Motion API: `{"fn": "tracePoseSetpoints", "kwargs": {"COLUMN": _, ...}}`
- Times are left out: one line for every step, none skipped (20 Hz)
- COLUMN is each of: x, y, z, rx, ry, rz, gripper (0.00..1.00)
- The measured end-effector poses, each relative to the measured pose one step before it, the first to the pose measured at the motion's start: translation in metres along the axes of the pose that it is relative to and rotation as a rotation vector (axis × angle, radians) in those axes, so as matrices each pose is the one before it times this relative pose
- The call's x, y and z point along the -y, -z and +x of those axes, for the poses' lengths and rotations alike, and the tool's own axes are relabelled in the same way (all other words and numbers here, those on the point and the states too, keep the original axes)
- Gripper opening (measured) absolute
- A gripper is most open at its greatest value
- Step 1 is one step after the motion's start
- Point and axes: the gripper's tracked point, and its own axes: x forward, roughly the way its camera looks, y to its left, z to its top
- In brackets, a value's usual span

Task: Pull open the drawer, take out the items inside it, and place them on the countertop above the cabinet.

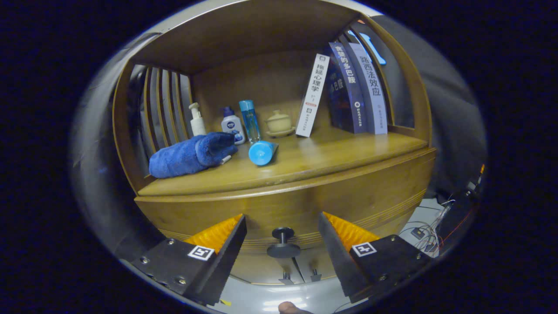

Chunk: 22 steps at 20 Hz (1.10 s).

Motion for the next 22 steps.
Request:
{"fn": "tracePoseSetpoints", "kwargs": {"x": -0.00378, "y": -0.00542, "z": -0.00994, "rx": 0.01371, "ry": -0.00122, "rz": -0.00293, "gripper": 0.99}}
{"fn": "tracePoseSetpoints", "kwargs": {"x": -0.00154, "y": -0.00804, "z": -0.00835, "rx": 0.01438, "ry": -0.00608, "rz": -0.00864, "gripper": 0.99}}
{"fn": "tracePoseSetpoints", "kwargs": {"x": -0.00146, "y": -0.00847, "z": -0.00881, "rx": 0.01532, "ry": -0.00283, "rz": -0.01196, "gripper": 0.99}}
{"fn": "tracePoseSetpoints", "kwargs": {"x": -0.00145, "y": -0.00993, "z": -0.00907, "rx": 0.01706, "ry": -0.00108, "rz": -0.01210, "gripper": 0.99}}
{"fn": "tracePoseSetpoints", "kwargs": {"x": -0.00248, "y": -0.00840, "z": -0.00950, "rx": 0.01208, "ry": -0.00629, "rz": -0.01111, "gripper": 0.99}}
{"fn": "tracePoseSetpoints", "kwargs": {"x": -0.00264, "y": -0.00979, "z": -0.01041, "rx": 0.01261, "ry": -0.00414, "rz": -0.01176, "gripper": 0.99}}
{"fn": "tracePoseSetpoints", "kwargs": {"x": -0.00277, "y": -0.01009, "z": -0.01092, "rx": 0.01413, "ry": -0.00297, "rz": -0.01110, "gripper": 0.99}}
{"fn": "tracePoseSetpoints", "kwargs": {"x": -0.00221, "y": -0.01166, "z": -0.01064, "rx": 0.01894, "ry": 0.00054, "rz": -0.01227, "gripper": 0.99}}
{"fn": "tracePoseSetpoints", "kwargs": {"x": 0.00008, "y": -0.00987, "z": -0.01143, "rx": 0.01350, "ry": 0.00782, "rz": -0.01620, "gripper": 0.99}}
{"fn": "tracePoseSetpoints", "kwargs": {"x": 0.00191, "y": -0.00991, "z": -0.01070, "rx": 0.01119, "ry": 0.01689, "rz": -0.01906, "gripper": 0.99}}
{"fn": "tracePoseSetpoints", "kwargs": {"x": 0.00338, "y": -0.01014, "z": -0.01320, "rx": 0.00677, "ry": 0.02198, "rz": -0.01733, "gripper": 0.98}}
{"fn": "tracePoseSetpoints", "kwargs": {"x": -0.00045, "y": -0.01121, "z": -0.01304, "rx": 0.01206, "ry": 0.00513, "rz": -0.00979, "gripper": 0.99}}
{"fn": "tracePoseSetpoints", "kwargs": {"x": -0.00215, "y": -0.00987, "z": -0.01148, "rx": 0.01230, "ry": 0.00409, "rz": -0.01034, "gripper": 0.99}}
{"fn": "tracePoseSetpoints", "kwargs": {"x": 0.00138, "y": -0.01081, "z": -0.01209, "rx": 0.01515, "ry": 0.00521, "rz": -0.01383, "gripper": 0.99}}
{"fn": "tracePoseSetpoints", "kwargs": {"x": 0.00175, "y": -0.00968, "z": -0.01259, "rx": 0.01274, "ry": 0.00511, "rz": -0.01507, "gripper": 0.98}}
{"fn": "tracePoseSetpoints", "kwargs": {"x": 0.00298, "y": -0.00821, "z": -0.01252, "rx": 0.00773, "ry": 0.01043, "rz": -0.01559, "gripper": 0.99}}
{"fn": "tracePoseSetpoints", "kwargs": {"x": 0.00464, "y": -0.00629, "z": -0.01507, "rx": 0.00216, "ry": 0.02133, "rz": -0.00994, "gripper": 0.99}}
{"fn": "tracePoseSetpoints", "kwargs": {"x": 0.00290, "y": -0.00594, "z": -0.01286, "rx": 0.00180, "ry": 0.01171, "rz": -0.00912, "gripper": 0.99}}
{"fn": "tracePoseSetpoints", "kwargs": {"x": -0.00132, "y": -0.00636, "z": -0.01181, "rx": 0.00857, "ry": -0.00425, "rz": -0.00216, "gripper": 0.99}}
{"fn": "tracePoseSetpoints", "kwargs": {"x": -0.00075, "y": -0.00598, "z": -0.01214, "rx": 0.01347, "ry": -0.00284, "rz": -0.00483, "gripper": 0.99}}
{"fn": "tracePoseSetpoints", "kwargs": {"x": 0.00268, "y": -0.00543, "z": -0.01183, "rx": 0.01228, "ry": 0.00337, "rz": -0.00743, "gripper": 0.99}}
{"fn": "tracePoseSetpoints", "kwargs": {"x": 0.00263, "y": -0.00422, "z": -0.01160, "rx": 0.00777, "ry": 0.00461, "rz": -0.00516, "gripper": 0.99}}
